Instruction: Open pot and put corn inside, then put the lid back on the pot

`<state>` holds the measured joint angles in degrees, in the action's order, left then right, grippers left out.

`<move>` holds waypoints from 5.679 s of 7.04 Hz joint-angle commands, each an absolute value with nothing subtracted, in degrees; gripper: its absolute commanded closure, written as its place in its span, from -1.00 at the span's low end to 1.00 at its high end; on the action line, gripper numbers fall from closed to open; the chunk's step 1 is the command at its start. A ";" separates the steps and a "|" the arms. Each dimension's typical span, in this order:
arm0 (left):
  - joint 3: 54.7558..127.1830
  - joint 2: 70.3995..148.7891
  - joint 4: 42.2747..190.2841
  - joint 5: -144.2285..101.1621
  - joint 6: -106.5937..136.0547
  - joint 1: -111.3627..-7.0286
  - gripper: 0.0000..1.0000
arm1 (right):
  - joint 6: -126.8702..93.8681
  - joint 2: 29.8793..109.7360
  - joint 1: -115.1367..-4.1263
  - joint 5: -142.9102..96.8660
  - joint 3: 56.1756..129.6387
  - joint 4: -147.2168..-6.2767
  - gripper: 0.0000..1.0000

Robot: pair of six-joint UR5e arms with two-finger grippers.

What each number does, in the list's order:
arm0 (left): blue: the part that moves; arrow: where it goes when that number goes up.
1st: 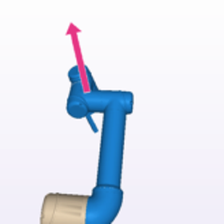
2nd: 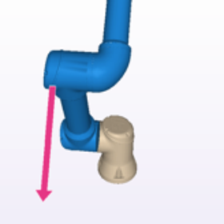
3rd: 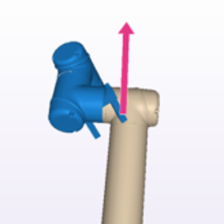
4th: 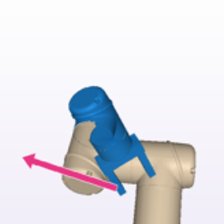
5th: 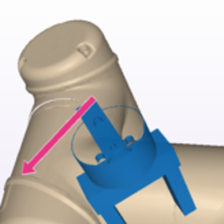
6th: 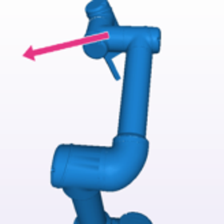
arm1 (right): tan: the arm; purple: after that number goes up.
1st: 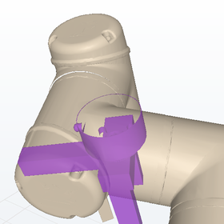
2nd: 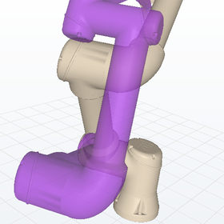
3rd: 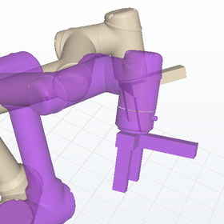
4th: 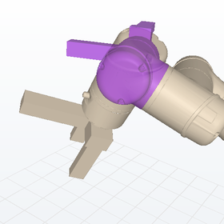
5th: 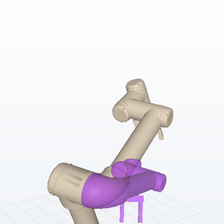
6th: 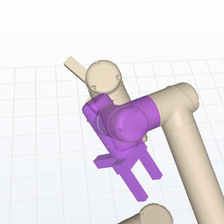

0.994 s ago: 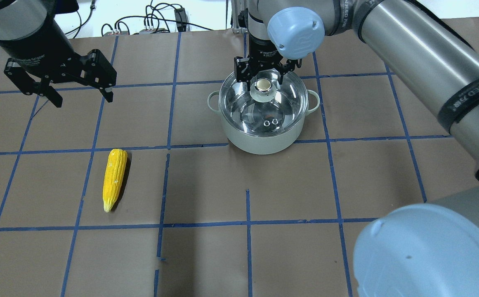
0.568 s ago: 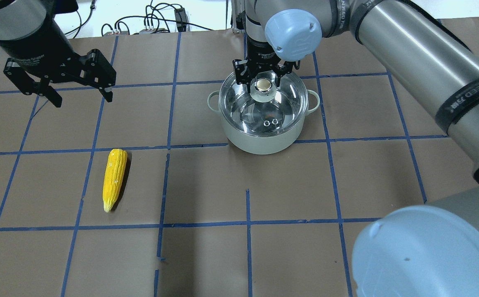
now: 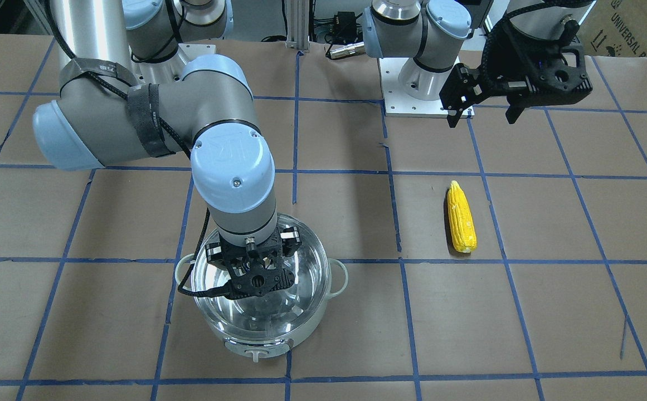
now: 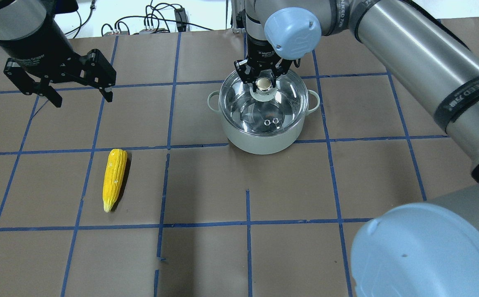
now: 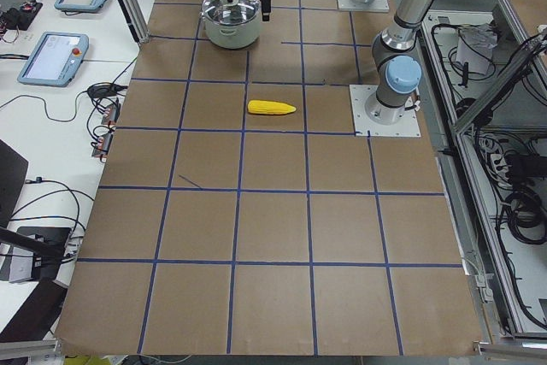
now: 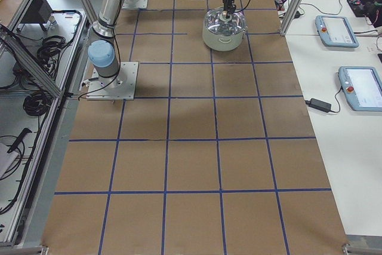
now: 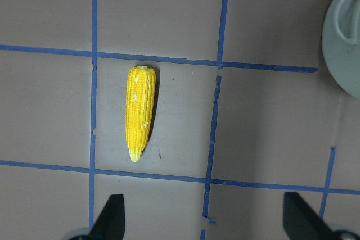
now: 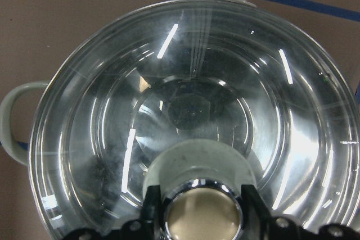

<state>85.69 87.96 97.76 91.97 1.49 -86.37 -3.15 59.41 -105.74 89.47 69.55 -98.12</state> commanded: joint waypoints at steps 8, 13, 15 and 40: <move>103.84 91.12 81.55 91.93 -5.86 -80.70 -1.00 | 1.31 80.66 -96.79 91.15 56.07 -66.31 0.74; 115.66 102.73 59.16 92.29 -19.03 -75.43 -1.00 | 0.97 91.02 -95.02 90.70 75.36 -73.80 0.81; 116.19 105.63 58.45 91.94 -18.02 -75.06 -1.00 | 0.97 96.39 -92.64 90.53 82.76 -75.93 0.81; 61.44 128.68 75.58 88.33 26.98 -110.49 -1.00 | 0.70 98.88 -93.25 90.53 90.35 -82.27 0.80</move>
